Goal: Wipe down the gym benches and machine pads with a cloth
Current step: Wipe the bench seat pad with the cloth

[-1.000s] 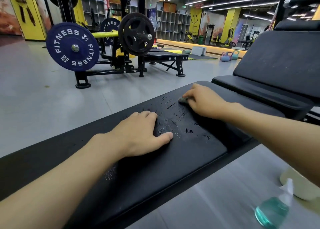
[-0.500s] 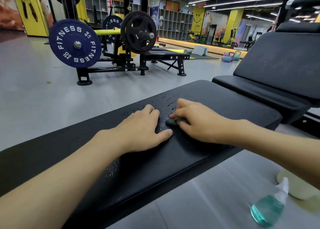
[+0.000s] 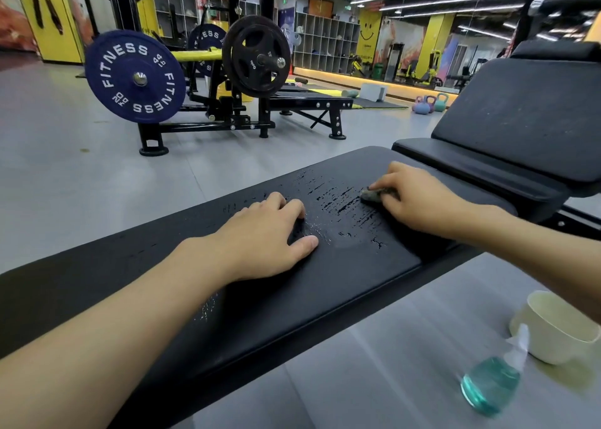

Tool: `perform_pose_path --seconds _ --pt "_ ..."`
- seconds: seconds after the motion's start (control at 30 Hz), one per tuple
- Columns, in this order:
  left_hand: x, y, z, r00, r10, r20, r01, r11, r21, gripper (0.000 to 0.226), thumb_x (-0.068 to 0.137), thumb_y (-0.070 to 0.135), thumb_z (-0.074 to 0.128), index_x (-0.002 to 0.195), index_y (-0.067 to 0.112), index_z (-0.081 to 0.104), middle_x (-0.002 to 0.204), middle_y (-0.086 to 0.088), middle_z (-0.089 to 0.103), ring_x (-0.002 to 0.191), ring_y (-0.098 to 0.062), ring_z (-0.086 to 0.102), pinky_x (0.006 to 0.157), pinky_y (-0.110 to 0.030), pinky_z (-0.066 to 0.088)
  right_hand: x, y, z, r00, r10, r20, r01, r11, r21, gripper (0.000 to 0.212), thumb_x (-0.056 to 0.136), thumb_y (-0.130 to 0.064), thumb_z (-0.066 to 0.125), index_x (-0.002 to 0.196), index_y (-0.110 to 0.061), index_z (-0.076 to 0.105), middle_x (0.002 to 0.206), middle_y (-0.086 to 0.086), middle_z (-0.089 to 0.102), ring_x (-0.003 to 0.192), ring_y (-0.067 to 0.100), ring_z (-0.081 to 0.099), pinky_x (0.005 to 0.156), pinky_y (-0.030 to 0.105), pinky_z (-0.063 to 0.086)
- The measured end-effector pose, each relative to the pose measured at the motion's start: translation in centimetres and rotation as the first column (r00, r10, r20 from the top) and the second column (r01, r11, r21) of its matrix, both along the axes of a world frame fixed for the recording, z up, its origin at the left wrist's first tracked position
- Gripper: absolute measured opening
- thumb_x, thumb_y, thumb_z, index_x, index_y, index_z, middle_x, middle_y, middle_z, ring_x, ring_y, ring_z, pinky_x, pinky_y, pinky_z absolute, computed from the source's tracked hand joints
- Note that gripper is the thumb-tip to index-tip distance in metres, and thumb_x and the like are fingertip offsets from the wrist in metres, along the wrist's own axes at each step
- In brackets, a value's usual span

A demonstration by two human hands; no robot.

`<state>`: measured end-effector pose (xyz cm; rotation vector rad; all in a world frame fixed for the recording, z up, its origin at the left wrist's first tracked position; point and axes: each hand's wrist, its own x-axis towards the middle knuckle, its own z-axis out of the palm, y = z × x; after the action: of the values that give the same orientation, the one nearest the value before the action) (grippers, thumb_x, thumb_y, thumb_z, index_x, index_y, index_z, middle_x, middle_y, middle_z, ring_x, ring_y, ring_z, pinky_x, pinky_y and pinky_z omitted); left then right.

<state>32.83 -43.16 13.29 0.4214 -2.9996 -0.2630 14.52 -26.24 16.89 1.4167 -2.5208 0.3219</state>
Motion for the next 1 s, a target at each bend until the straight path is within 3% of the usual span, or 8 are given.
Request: perform_pose_path --seconds 0.07,0.2,0.4,0.57,0.73,0.8,0.9,1.0 --pt "0.0 0.0 0.0 1.0 0.004 -0.005 -0.004 1.0 -0.005 0.049 0.096 0.062 0.042 0.132 0.03 0.041 0.133 0.0 0.041 0.12 -0.026 0.046 0.088 -0.035 0.034 1.5 0.0 -0.6 0.999 0.008 -0.053 -0.008 1.0 0.0 0.032 0.094 -0.014 0.049 0.117 -0.021 0.07 0.101 0.003 0.049 0.1 0.029 0.056 0.081 0.034 0.042" --pt "-0.1 0.0 0.1 1.0 0.017 0.006 -0.016 1.0 -0.024 0.049 0.095 0.063 0.042 0.132 0.03 0.041 0.134 0.0 0.04 0.121 -0.026 0.045 0.094 -0.039 0.036 5.7 1.6 -1.4 0.956 0.294 0.025 -0.294 0.955 0.029 0.031 0.093 -0.012 0.053 0.116 -0.022 0.071 0.094 -0.005 0.046 0.084 0.016 0.051 0.08 0.032 0.043" --pt "-0.1 0.1 0.0 1.0 0.014 0.008 -0.014 0.999 -0.042 0.05 0.096 0.063 0.04 0.131 0.028 0.041 0.133 -0.001 0.041 0.119 -0.027 0.046 0.1 -0.042 0.038 2.5 2.3 -0.8 0.994 -0.002 -0.111 0.001 1.0 -0.011 0.031 0.093 -0.016 0.049 0.114 -0.021 0.072 0.095 0.001 0.05 0.091 0.026 0.056 0.076 0.037 0.045" --pt "-0.3 0.0 0.0 1.0 0.02 0.012 -0.019 0.999 -0.05 0.051 0.094 0.065 0.039 0.131 0.031 0.041 0.133 0.0 0.041 0.119 -0.027 0.046 0.103 -0.045 0.038 7.5 3.7 -1.6 0.949 0.31 0.062 -0.313 0.949 0.045 0.035 0.087 -0.025 0.045 0.109 -0.024 0.072 0.087 -0.007 0.047 0.074 0.008 0.046 0.07 0.033 0.046" --pt "-0.2 -0.1 -0.1 1.0 0.018 -0.002 -0.018 0.999 -0.046 0.05 0.094 0.065 0.038 0.131 0.031 0.04 0.132 0.0 0.041 0.119 -0.027 0.045 0.103 -0.045 0.037 3.1 3.5 -1.0 0.991 0.099 -0.094 -0.104 0.993 -0.05 0.029 0.09 -0.014 0.054 0.11 -0.021 0.074 0.085 -0.002 0.049 0.081 0.026 0.059 0.073 0.037 0.048" --pt "-0.2 -0.1 -0.2 1.0 0.022 -0.015 -0.023 0.999 -0.042 0.051 0.092 0.066 0.039 0.13 0.032 0.041 0.131 0.001 0.042 0.118 -0.027 0.045 0.104 -0.046 0.037 5.4 3.2 -1.7 0.972 0.196 -0.133 -0.203 0.978 -0.042 0.029 0.087 -0.018 0.051 0.104 -0.02 0.075 0.084 -0.002 0.048 0.078 0.023 0.056 0.067 0.032 0.045" --pt "-0.2 -0.2 -0.2 0.999 0.026 -0.023 -0.027 0.999 -0.043 0.051 0.091 0.068 0.04 0.128 0.034 0.042 0.13 0.001 0.042 0.119 -0.027 0.045 0.104 -0.046 0.036 8.8 4.0 -2.5 0.913 0.409 0.011 -0.408 0.91 0.076 0.035 0.088 -0.025 0.042 0.107 -0.02 0.071 0.086 -0.005 0.047 0.076 0.016 0.05 0.066 0.032 0.046" --pt "0.0 -0.1 -0.1 0.999 0.032 -0.015 -0.033 0.999 -0.039 0.051 0.092 0.067 0.038 0.129 0.033 0.042 0.128 0.001 0.043 0.118 -0.026 0.045 0.105 -0.046 0.036 5.5 3.1 -1.3 0.944 0.328 -0.043 -0.326 0.945 0.04 0.037 0.09 -0.029 0.043 0.112 -0.022 0.071 0.091 -0.003 0.051 0.082 0.02 0.057 0.071 0.036 0.05"
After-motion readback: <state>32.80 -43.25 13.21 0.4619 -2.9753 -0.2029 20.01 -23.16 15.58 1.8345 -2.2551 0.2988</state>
